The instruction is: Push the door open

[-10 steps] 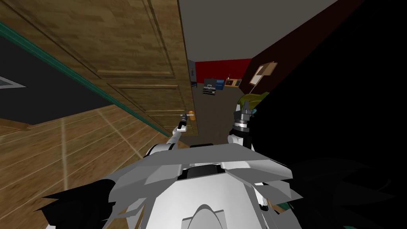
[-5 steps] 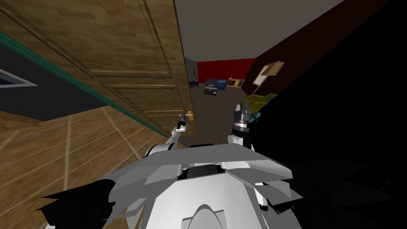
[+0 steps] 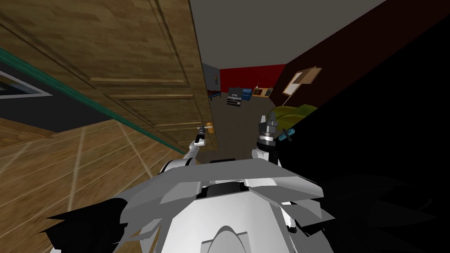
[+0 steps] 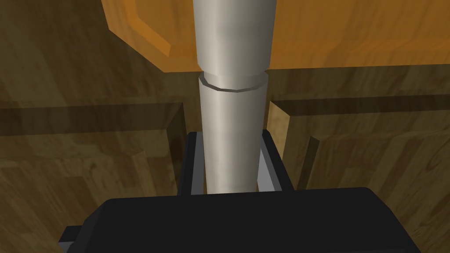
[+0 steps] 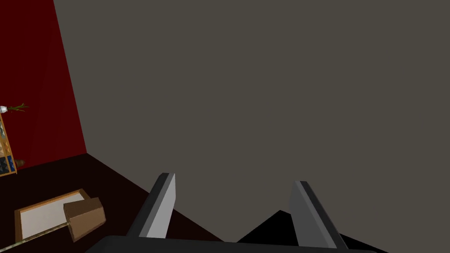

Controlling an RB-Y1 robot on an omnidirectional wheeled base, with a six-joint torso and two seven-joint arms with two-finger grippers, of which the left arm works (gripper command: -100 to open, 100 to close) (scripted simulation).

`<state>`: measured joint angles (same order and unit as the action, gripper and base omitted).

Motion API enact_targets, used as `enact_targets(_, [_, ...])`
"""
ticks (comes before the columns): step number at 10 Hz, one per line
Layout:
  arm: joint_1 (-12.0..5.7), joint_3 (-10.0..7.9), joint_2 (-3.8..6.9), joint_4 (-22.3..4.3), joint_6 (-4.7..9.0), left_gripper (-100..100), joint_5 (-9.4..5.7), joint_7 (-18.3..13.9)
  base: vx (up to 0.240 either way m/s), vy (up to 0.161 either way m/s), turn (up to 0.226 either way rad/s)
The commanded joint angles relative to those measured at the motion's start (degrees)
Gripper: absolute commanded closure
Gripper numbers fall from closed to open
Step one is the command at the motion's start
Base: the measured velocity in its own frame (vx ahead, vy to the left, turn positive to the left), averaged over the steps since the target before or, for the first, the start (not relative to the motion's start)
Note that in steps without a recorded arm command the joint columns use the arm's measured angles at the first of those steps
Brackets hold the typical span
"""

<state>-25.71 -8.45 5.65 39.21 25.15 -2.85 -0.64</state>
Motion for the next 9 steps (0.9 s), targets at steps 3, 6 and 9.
enact_targets(3, [-0.2,-1.68,0.49,0.25,0.03,100,0.67,-0.15,0.172,-0.064,0.08])
enact_targets(6, [-0.26,-3.61,0.71,0.03,0.11,100,1.43,-0.23,0.202,-0.106,0.11])
enact_targets(9, [-0.33,-5.73,0.94,-0.21,0.2,100,2.27,-0.31,0.196,-0.113,0.13])
